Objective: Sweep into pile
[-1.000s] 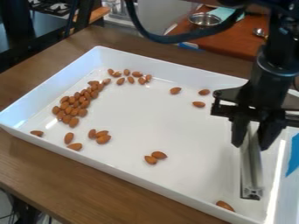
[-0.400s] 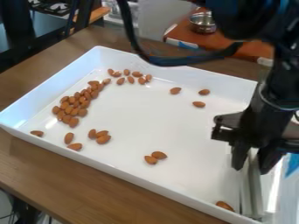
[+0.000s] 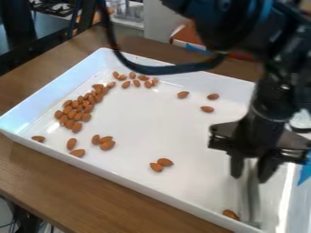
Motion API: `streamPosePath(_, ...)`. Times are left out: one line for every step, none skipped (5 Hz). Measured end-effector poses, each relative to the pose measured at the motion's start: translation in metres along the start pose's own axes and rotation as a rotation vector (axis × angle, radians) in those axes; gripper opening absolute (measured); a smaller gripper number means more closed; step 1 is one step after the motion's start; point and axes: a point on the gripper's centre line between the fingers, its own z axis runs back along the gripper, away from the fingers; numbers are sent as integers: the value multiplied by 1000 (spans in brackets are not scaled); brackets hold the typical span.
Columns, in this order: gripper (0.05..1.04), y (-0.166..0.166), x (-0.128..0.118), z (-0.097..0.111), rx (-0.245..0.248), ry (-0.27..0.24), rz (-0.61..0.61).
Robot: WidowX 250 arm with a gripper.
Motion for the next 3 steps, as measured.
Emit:
streamPosePath(349, 22, 6, -3, 33, 5, -76)
streamPosePath(349, 48, 14, -5, 64, 18, -117)
streamPosePath(349, 72, 22, -6, 84, 28, -158)
